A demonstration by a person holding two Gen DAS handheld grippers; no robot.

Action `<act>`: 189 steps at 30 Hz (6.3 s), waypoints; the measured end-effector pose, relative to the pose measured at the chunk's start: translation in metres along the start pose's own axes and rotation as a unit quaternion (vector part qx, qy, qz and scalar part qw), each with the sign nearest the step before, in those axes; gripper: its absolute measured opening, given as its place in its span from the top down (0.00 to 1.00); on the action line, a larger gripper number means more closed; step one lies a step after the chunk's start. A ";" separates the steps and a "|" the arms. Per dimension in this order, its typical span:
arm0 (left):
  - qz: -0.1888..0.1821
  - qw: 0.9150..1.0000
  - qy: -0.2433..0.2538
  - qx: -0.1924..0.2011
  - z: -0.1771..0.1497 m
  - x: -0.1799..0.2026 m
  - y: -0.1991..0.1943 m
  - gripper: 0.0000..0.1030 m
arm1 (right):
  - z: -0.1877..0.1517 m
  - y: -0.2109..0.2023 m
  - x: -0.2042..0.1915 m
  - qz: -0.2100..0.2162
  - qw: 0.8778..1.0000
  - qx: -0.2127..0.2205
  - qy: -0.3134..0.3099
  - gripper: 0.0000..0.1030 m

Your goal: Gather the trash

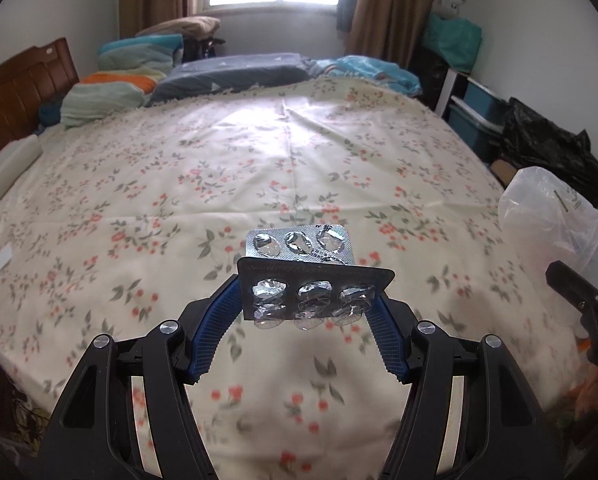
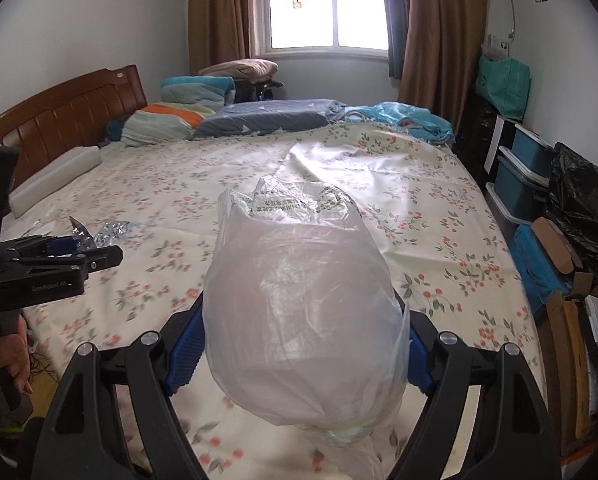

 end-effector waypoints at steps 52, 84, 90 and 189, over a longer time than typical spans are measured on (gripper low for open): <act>-0.052 0.949 -0.007 -0.312 -0.378 0.023 0.034 0.38 | -0.312 -0.075 -0.075 0.086 0.972 -0.203 -0.077 0.22; -0.050 0.880 -0.065 -0.468 -0.439 -0.004 0.133 0.20 | -0.375 -0.028 -0.107 0.119 0.924 -0.341 -0.126 0.22; -0.007 0.920 -0.049 -0.388 -0.398 -0.025 0.091 0.09 | -0.372 -0.025 -0.130 0.130 0.919 -0.328 -0.176 0.22; -0.034 0.952 0.074 -0.296 -0.311 0.090 -0.134 0.06 | -0.293 -0.212 -0.091 0.057 0.939 -0.294 -0.167 0.05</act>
Point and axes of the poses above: each gripper's, at about its wrist camera, not at the fingertips, and y roughly the way its jaws point, x to its right, z to its top, the point moved 2 cm from there along y, roughly the way its jaws point, and after that the axes turned 15 degrees about -z, right-handed, at the moved point
